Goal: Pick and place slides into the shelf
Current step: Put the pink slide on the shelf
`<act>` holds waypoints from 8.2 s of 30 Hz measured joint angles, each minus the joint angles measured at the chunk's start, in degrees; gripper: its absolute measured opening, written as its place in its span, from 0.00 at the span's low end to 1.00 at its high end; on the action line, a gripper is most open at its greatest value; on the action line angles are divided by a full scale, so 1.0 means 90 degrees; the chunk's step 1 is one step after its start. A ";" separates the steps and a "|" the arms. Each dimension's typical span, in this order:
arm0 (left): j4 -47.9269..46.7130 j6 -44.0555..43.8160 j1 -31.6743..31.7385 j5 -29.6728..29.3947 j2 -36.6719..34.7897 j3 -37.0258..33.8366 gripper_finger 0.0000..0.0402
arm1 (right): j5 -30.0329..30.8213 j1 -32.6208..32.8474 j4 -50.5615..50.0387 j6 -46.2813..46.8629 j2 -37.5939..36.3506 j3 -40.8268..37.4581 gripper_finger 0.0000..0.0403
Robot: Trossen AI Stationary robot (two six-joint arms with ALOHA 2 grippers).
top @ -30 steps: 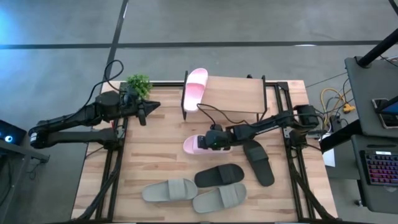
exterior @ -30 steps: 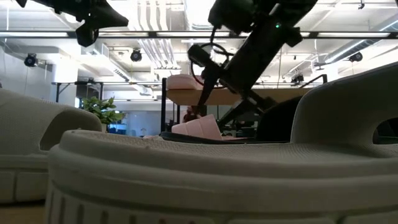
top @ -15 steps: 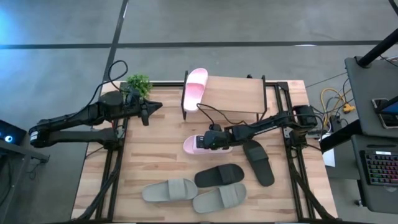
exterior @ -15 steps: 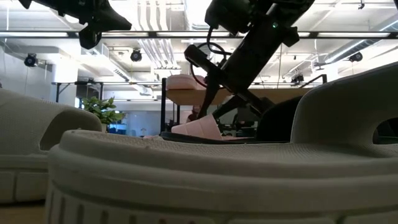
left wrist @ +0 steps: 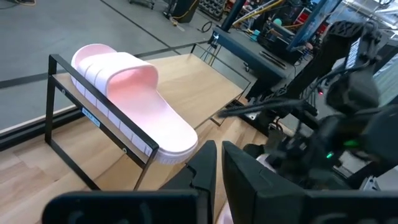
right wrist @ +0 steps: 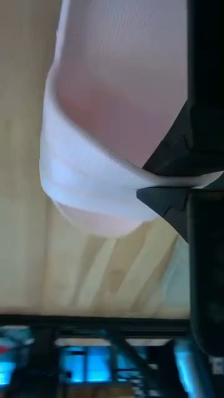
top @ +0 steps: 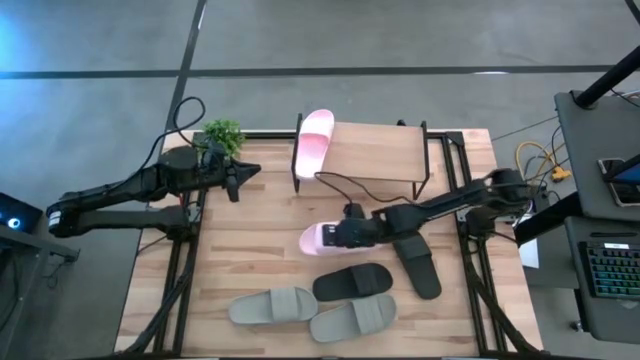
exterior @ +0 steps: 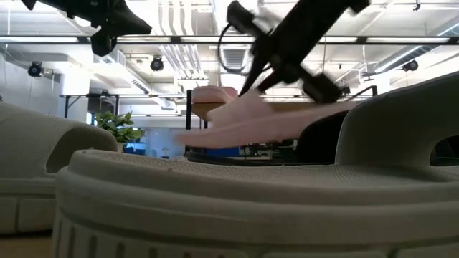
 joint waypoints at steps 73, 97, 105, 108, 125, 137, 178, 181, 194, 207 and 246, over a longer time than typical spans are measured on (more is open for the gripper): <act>0.0194 -0.0002 0.0000 -0.0001 0.0169 0.0032 0.03 | 0.3296 -0.2395 -0.0746 0.0343 -0.1555 -0.0002 0.43; 0.0185 0.0002 0.0000 -0.0033 0.0167 0.0032 0.03 | 0.1754 -0.2811 -0.0879 -0.1894 -0.1788 0.0002 0.42; 0.0170 0.0002 0.0000 -0.0050 0.0164 0.0032 0.03 | 0.1193 -0.2815 -0.2514 -0.3402 -0.2453 0.0010 0.40; 0.0180 0.0002 0.0000 -0.0053 0.0167 0.0032 0.03 | 0.1195 -0.2824 -0.3184 -0.3549 -0.2777 0.0010 0.37; 0.0610 -0.0010 0.0002 -0.0220 0.0433 0.0029 0.03 | 0.1061 -0.3950 -0.3755 -0.4662 -0.2548 0.0007 0.03; 0.0724 -0.0015 0.0002 -0.0222 0.0467 0.0029 0.03 | -0.0061 -0.4064 -0.2912 -0.5438 -0.1780 -0.0002 0.03; 0.0818 -0.0010 0.0002 -0.0334 0.0531 0.0029 0.03 | -0.1308 -0.3919 -0.2290 -0.5924 -0.1892 0.0011 0.03; 0.0816 -0.0010 0.0002 -0.0334 0.0526 0.0029 0.03 | -0.1300 -0.3892 -0.2665 -0.6011 -0.1913 0.0005 0.03; 0.0797 -0.0012 0.0003 -0.0334 0.0551 0.0029 0.03 | -0.1822 -0.3619 -0.2681 -0.6035 -0.1673 0.0004 0.03; 0.0801 -0.0012 0.0003 -0.0332 0.0555 0.0029 0.03 | -0.1826 -0.3651 -0.1876 -0.6013 -0.1297 0.0010 0.03; 0.0804 -0.0015 0.0003 -0.0333 0.0658 0.0027 0.03 | -0.0828 -0.4423 -0.1324 -0.6491 -0.1455 -0.0002 0.03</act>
